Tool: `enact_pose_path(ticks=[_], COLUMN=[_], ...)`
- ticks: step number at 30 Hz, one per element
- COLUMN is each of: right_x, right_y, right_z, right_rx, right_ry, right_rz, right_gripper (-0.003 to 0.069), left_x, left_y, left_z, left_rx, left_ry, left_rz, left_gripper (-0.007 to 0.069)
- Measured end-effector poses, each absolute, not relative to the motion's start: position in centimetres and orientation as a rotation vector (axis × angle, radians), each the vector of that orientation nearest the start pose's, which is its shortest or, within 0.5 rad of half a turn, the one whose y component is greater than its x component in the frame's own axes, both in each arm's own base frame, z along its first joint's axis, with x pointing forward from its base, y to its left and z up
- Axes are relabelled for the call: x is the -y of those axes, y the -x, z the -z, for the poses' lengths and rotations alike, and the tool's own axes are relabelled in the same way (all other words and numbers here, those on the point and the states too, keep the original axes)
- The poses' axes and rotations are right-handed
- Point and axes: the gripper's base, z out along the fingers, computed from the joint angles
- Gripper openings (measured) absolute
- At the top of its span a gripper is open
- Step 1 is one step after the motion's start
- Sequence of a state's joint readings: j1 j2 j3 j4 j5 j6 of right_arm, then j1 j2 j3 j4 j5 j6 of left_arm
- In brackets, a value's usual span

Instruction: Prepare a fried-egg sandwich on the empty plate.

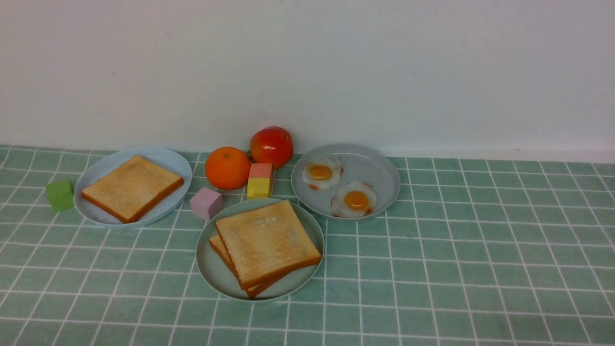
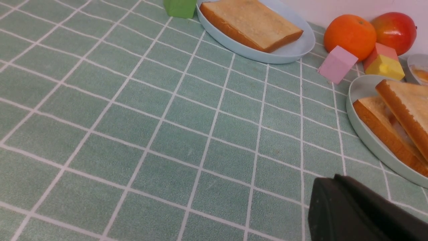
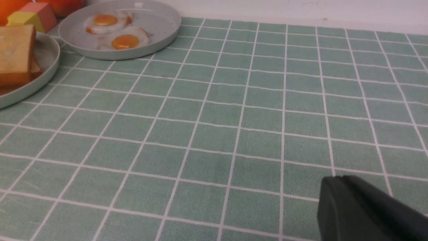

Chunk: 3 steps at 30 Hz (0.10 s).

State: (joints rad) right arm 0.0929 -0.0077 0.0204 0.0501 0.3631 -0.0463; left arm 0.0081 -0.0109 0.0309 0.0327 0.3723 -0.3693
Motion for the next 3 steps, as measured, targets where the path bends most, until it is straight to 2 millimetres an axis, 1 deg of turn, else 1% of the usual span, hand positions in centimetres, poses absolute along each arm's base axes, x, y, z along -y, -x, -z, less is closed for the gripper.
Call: enact_pose_path(ticks=[3], right_x=[-0.65], right_y=[-5.26], right_z=[-17.41], right_rx=[-1.857], right_ry=[0.098], right_rz=[-0.081], right_gripper=[0.0], left_x=[-0.15], left_y=[-5.27], left_z=[-16.99], left_rx=[-1.852], left_ry=[0.333], left_rz=[0.216], left_gripper=[-0.0002])
